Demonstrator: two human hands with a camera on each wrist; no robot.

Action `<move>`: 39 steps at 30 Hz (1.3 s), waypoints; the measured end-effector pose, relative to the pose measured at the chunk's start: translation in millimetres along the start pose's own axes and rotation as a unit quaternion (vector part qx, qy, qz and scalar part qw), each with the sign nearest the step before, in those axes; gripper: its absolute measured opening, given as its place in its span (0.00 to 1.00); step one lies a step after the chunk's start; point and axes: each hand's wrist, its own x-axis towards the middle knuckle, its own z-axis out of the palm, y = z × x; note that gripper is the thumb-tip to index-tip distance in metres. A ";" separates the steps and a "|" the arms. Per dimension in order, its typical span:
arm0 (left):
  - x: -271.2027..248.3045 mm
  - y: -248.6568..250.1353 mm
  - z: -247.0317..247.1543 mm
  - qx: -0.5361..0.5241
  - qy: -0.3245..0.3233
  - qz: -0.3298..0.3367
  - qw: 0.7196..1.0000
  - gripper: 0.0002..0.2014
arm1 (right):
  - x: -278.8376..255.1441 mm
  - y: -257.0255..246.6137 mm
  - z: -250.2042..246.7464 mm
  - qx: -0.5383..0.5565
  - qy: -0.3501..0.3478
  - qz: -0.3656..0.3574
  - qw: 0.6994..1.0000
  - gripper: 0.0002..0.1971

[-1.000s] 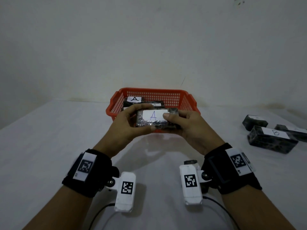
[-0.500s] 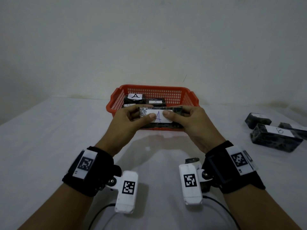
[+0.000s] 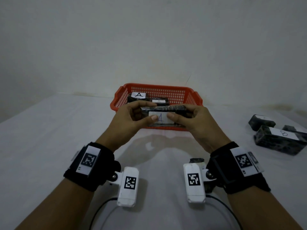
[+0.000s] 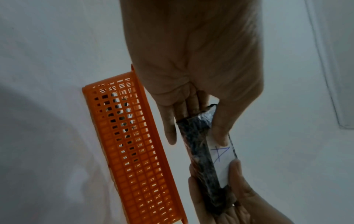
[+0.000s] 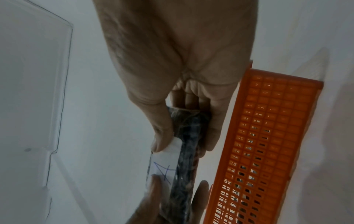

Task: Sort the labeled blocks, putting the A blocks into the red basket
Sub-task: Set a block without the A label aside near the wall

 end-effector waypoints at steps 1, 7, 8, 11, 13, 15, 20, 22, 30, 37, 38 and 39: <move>0.0 0.1 0.0 0.005 0.001 0.004 1.000 0.17 | -0.2 -0.3 -0.2 -0.003 0.004 0.000 1.000 0.16; 1.7 -3.1 -2.4 0.021 0.015 0.035 0.999 0.18 | 2.5 -0.3 2.3 0.064 -0.050 0.047 0.996 0.21; 1.7 -3.1 -3.0 0.025 0.014 0.039 0.999 0.19 | 2.8 -0.9 3.3 0.087 -0.053 0.064 0.993 0.21; 1.2 -3.0 -2.4 0.029 -0.010 0.029 0.999 0.22 | 2.0 -1.3 3.1 0.131 -0.046 0.068 0.988 0.17; 1.2 -2.6 -1.7 0.011 -0.039 -0.015 0.999 0.24 | 2.2 -0.1 0.9 0.128 -0.039 0.047 0.990 0.21; 1.9 -4.1 -2.4 -0.011 -0.052 -0.036 0.998 0.21 | 4.9 2.7 -1.7 0.113 -0.034 0.040 0.992 0.26; 2.5 -5.8 -3.5 -0.007 -0.019 -0.032 0.999 0.21 | 8.3 9.5 -1.0 0.123 -0.041 0.053 0.990 0.30; 1.3 -4.9 -1.7 -0.005 -0.034 -0.035 0.999 0.24 | 7.6 11.3 -0.6 0.102 -0.030 0.039 0.994 0.28; 2.8 -5.3 -5.2 -0.030 -0.026 -0.033 0.999 0.26 | 7.9 8.6 -9.3 0.110 -0.057 0.053 0.991 0.34; 2.4 -5.6 -6.7 -0.054 -0.016 -0.022 0.998 0.25 | 6.1 10.9 -10.7 0.064 -0.046 0.042 0.996 0.36; 1.7 -4.8 -6.3 -0.045 -0.018 -0.013 0.999 0.25 | 5.6 9.9 -9.8 0.086 -0.054 0.054 0.993 0.36; 1.1 -4.1 -5.8 -0.040 -0.021 -0.005 0.999 0.25 | 5.0 8.3 -8.6 0.112 -0.063 0.067 0.989 0.35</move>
